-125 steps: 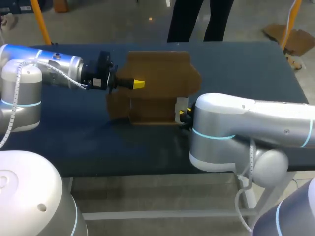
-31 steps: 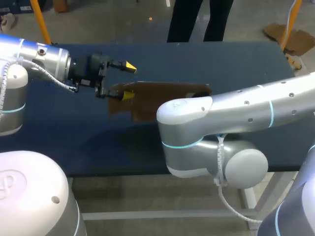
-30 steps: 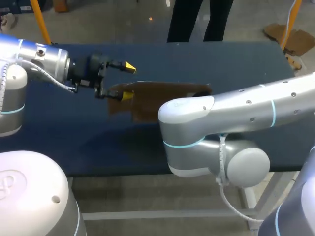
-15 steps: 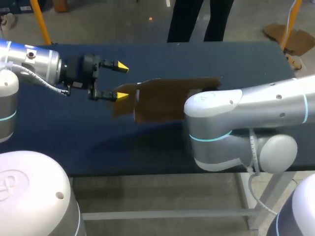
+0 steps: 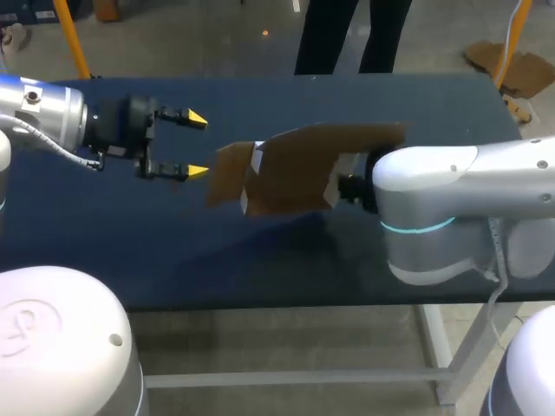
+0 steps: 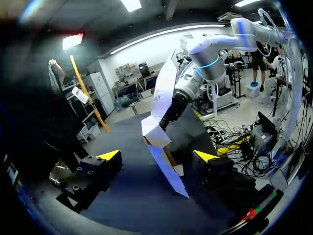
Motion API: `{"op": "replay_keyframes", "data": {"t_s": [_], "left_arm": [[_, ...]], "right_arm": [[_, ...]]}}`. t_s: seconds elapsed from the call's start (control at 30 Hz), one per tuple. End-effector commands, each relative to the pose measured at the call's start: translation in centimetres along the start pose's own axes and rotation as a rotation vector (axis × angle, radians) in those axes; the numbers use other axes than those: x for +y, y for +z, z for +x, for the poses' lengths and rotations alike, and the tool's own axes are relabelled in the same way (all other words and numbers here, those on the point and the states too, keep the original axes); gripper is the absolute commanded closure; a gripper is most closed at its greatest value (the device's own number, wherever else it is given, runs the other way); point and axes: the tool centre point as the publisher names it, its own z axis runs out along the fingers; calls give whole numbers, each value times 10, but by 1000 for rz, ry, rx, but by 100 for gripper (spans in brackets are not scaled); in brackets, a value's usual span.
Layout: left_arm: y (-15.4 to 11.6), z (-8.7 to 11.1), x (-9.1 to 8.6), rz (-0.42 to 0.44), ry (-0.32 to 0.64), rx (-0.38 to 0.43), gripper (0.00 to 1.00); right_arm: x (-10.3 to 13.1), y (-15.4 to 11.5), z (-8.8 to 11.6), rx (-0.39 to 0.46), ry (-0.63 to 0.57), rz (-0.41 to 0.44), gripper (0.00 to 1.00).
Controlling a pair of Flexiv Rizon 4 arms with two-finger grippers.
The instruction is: Assemble the packaging by folding the flat box into shape, placing the metal phone stand inside, and closing the box properly
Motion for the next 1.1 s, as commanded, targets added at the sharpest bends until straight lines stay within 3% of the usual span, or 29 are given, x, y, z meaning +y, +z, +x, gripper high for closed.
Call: {"op": "replay_keyframes", "data": {"t_s": [0.03,0.47,0.6,1.07,1.1], "left_arm": [[-8,4,0,-16,-7,2,0],[-20,2,-1,-64,-10,16,0],[-28,0,0,-96,-22,40,0],[-28,0,0,-96,-22,40,0],[-26,-3,0,-92,-12,47,0]], "right_arm": [[6,-1,-6,231,7,85,100],[7,2,-5,285,47,178,100],[8,2,-1,275,88,304,100],[8,2,-1,275,88,304,100],[7,4,0,276,89,334,100]]}}
